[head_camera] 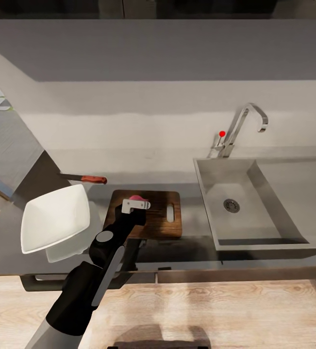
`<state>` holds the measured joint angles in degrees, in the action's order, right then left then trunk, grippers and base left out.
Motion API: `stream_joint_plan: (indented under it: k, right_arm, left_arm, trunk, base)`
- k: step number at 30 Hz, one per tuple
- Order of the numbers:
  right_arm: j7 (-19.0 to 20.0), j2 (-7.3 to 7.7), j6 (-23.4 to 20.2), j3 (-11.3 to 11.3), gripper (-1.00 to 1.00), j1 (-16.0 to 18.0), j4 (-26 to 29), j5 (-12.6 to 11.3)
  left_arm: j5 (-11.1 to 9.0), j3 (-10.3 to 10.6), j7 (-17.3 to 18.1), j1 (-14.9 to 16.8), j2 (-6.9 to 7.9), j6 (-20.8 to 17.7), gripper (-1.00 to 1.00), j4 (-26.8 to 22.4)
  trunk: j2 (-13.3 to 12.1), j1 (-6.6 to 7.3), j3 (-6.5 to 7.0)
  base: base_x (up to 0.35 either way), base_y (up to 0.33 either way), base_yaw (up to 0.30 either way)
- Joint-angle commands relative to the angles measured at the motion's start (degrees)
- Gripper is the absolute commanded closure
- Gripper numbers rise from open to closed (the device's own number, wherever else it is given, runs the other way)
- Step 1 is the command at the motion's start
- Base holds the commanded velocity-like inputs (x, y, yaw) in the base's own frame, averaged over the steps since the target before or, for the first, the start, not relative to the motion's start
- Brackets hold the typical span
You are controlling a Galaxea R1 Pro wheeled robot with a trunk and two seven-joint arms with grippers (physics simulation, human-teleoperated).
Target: In the kitchen, take the Vidalia onion out of the sink, dice it on the chopping board with the paring knife, put the diced onion into the bowl on the countertop, then place both the paring knife and the chopping board into the sink.
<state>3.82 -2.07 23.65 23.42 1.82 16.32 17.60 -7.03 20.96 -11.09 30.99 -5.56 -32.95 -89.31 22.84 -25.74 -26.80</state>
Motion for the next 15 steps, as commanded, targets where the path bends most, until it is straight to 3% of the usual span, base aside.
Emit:
stream_joint_plan:
  k: [1,15]
  right_arm:
    - [0.4,-0.04,0.2,0.5,-1.00,0.0,0.0,0.2]
    - [0.4,-0.04,0.2,0.5,-1.00,0.0,0.0,0.2]
  left_arm:
    - [-0.5,0.0,-0.5,0.0,0.02,-0.3,1.00,1.4]
    - [-0.5,0.0,-0.5,0.0,0.02,-0.3,1.00,1.4]
  trunk:
    - [0.1,-0.04,-0.01]
    - [0.1,-0.04,1.22]
  base:
    - [0.000,0.000,0.000]
    - [0.000,0.000,0.000]
